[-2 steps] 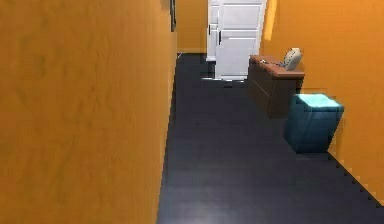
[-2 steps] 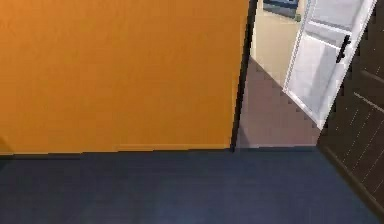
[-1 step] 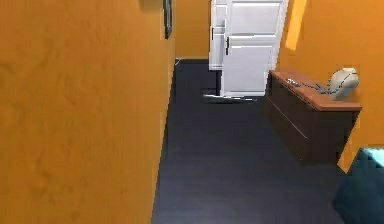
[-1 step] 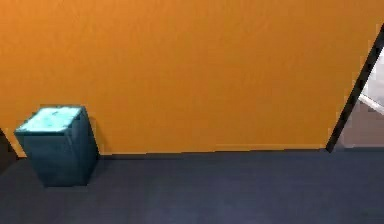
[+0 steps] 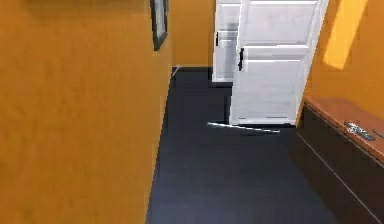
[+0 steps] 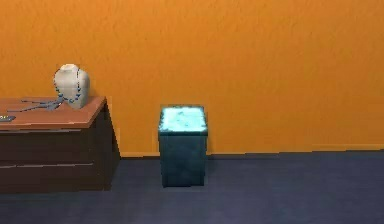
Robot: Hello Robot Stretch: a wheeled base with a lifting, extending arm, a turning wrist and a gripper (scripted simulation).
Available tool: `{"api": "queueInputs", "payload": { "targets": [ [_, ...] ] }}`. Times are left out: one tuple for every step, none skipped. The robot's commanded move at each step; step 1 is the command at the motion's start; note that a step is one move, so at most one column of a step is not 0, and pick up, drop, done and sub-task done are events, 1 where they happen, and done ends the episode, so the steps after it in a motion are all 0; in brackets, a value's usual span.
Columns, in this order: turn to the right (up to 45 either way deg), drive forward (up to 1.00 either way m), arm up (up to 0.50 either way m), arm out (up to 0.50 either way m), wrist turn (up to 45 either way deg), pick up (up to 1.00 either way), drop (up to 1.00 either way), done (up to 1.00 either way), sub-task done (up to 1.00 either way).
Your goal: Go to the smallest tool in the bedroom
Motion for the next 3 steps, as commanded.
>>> {"api": "queueInputs", "payload": {
  "targets": [
    [-3.0,0.00,0.00,0.00,0.0,0.00,0.00,0.00,0.00],
    [0.0,1.00,0.00,0.00,0.0,0.00,0.00,0.00,0.00],
    [0.0,1.00,0.00,0.00,0.0,0.00,0.00,0.00,0.00]
  ]
}}
